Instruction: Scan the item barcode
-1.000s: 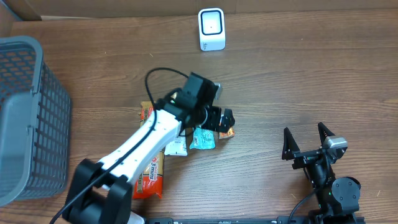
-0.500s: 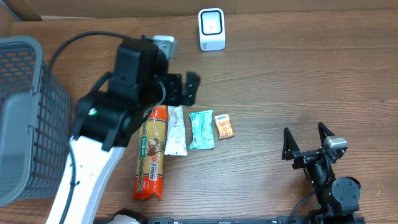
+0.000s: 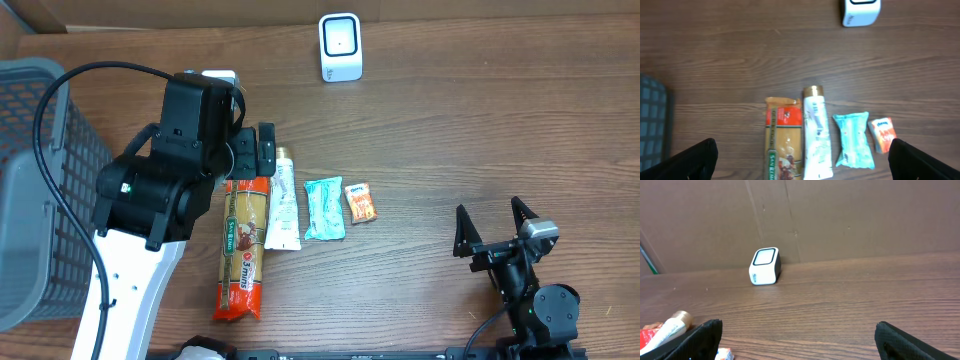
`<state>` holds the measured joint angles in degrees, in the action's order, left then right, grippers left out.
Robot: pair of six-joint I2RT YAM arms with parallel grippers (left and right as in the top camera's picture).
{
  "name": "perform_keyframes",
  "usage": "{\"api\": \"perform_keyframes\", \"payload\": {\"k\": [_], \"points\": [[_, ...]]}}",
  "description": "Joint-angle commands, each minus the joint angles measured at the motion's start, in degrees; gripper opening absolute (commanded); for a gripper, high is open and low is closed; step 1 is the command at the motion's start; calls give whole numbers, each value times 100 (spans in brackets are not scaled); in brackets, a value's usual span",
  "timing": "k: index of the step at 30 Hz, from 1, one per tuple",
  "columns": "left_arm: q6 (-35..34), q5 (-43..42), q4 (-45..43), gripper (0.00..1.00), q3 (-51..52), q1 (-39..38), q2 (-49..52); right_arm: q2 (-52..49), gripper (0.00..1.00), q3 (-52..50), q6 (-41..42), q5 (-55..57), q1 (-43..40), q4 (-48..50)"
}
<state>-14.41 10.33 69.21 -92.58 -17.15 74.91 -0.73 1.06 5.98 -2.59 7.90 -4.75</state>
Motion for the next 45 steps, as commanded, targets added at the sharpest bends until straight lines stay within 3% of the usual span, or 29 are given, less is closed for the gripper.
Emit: {"api": "perform_keyframes", "payload": {"k": [1,5,17,35,45], "points": [[114,745,-35,100,-101,31,-13,57,100,-61,24,-7,-20,22],[105,1473,-50,100,-101,63,-13,57,100,-61,24,-7,-20,22],[50,1220,-39,100,-101,555,-13,57,100,-61,24,-7,-20,22],[74,1207,-262,100,-103,560,7,57,100,-61,24,-7,-20,22],[175,72,-555,100,-101,546,9,57,100,-61,22,-7,-20,22]]}}
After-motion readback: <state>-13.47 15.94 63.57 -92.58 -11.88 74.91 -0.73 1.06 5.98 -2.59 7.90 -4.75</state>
